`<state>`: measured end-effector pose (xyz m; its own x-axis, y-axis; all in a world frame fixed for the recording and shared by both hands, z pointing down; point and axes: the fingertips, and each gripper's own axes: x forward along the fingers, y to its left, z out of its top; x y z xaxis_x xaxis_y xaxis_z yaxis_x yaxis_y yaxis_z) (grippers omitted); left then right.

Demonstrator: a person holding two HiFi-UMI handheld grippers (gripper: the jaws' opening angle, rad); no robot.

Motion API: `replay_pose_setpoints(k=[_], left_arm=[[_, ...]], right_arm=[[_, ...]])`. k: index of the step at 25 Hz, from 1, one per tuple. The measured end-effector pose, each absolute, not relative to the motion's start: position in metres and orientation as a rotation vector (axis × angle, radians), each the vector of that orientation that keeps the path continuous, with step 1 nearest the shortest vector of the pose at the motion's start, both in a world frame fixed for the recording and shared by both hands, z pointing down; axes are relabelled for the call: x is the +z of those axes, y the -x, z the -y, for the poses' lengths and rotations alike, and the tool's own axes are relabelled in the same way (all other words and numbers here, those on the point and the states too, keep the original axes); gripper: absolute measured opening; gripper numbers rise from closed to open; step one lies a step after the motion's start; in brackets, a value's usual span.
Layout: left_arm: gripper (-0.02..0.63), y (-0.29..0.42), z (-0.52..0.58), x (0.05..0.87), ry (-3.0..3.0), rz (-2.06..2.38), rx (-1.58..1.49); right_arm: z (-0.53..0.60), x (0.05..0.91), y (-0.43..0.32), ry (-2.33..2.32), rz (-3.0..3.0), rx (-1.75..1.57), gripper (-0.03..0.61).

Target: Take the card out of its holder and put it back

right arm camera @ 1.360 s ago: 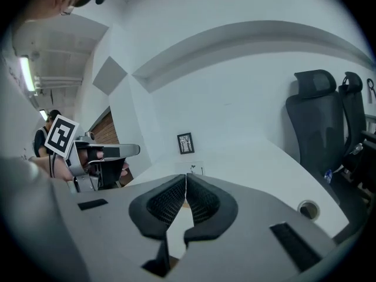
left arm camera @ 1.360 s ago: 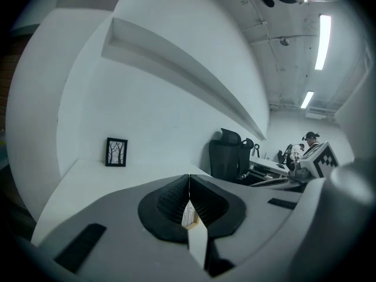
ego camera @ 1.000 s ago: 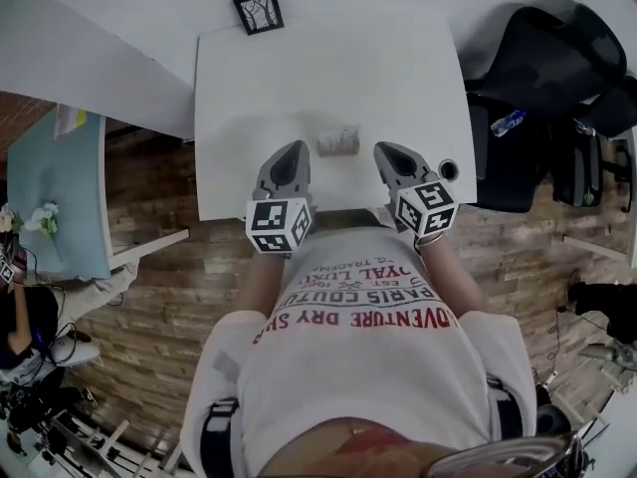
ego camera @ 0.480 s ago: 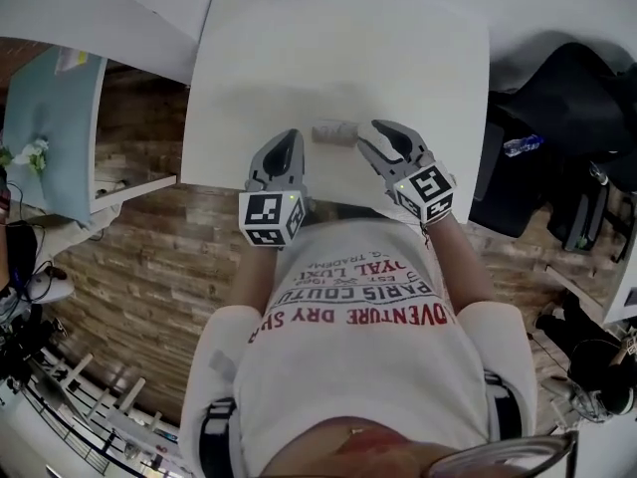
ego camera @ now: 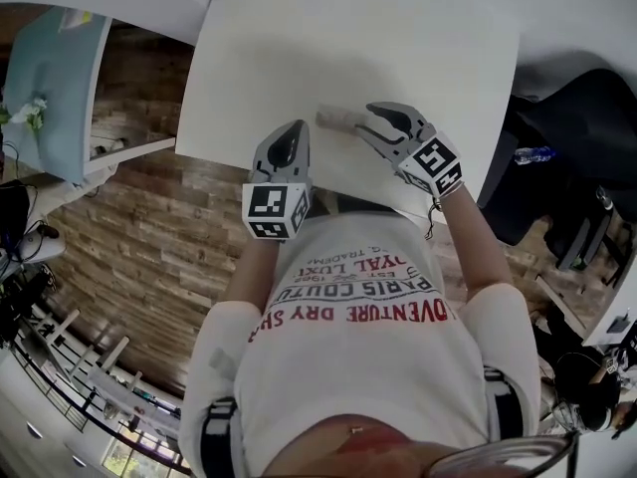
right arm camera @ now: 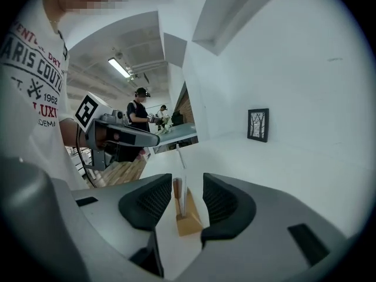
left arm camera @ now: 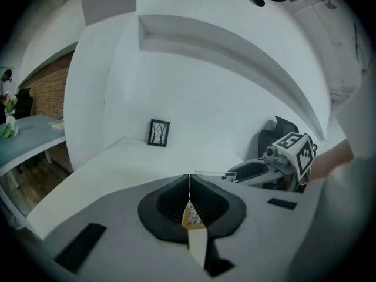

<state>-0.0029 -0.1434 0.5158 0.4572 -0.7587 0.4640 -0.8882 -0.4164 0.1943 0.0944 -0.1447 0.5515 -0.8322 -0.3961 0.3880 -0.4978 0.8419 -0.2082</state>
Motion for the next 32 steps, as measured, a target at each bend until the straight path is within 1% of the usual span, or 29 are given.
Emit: replay_pose_setpoints(k=[6, 14, 23, 32], left_arm=[[0.025, 0.000, 0.140, 0.527, -2.256, 1.406, 0.444], [0.025, 0.011, 0.136, 0.541, -2.210, 1.414, 0.466], [0.025, 0.025, 0.142, 0.543, -2.201, 1.433, 0.482], [0.025, 0.036, 0.150, 0.537, -2.216, 1.446, 0.483]], right_arm=[[0.145, 0.566, -0.080, -0.512, 2.706, 0.453, 0.155], [0.150, 0.573, -0.061, -0.439, 2.735, 0.433, 0.060], [0.147, 0.574, -0.055, -0.334, 2.747, 0.416, 0.038], [0.143, 0.566, -0.050, -0.293, 2.757, 0.361, 0.035]])
